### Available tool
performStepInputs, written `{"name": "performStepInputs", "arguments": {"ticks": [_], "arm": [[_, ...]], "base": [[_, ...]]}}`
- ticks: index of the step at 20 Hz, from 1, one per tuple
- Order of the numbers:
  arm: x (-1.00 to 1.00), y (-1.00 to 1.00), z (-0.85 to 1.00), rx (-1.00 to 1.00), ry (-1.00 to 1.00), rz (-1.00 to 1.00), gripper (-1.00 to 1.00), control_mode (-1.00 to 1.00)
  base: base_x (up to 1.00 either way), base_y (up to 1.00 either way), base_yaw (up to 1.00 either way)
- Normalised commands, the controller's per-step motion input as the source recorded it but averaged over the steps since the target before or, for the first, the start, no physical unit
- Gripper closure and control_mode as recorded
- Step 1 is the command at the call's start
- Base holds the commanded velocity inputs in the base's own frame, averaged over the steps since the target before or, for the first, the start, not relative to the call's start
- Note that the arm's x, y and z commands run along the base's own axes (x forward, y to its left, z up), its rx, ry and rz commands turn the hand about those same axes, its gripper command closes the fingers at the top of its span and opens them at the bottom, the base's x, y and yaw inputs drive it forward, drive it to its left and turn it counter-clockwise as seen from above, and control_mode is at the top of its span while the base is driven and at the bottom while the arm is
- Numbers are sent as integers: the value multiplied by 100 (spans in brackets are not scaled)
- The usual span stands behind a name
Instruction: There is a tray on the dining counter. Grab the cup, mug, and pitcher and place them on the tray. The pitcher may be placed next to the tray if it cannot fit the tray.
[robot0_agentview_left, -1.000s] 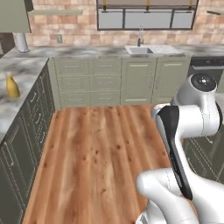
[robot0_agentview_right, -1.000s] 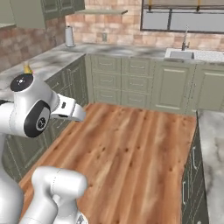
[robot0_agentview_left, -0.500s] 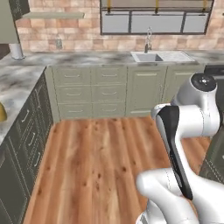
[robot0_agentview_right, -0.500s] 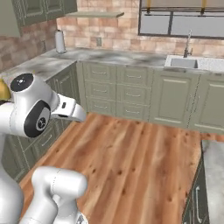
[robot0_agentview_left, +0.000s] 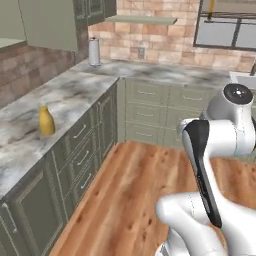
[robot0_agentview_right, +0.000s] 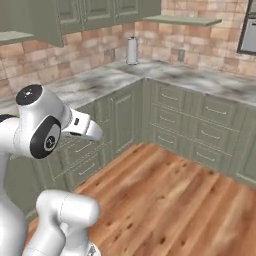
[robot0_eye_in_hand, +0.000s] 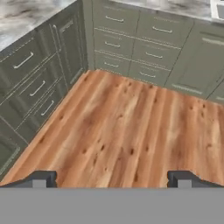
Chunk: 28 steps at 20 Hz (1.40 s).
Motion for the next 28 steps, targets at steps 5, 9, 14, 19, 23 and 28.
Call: {"name": "performStepInputs", "arguments": {"ticks": [5,9,14,19,23,28], "arm": [[0,0,0,0,0,0,-100,100],[0,0,0,0,0,0,-100,100],[0,0,0,0,0,0,-100,100],[0,0,0,0,0,0,-100,100],[0,0,0,0,0,0,-100,100],[0,0,0,0,0,0,-100,100]], "base": [[44,-27,78],[36,-32,78],[30,-60,66],[29,-74,49],[26,-61,36],[51,-11,17]]}}
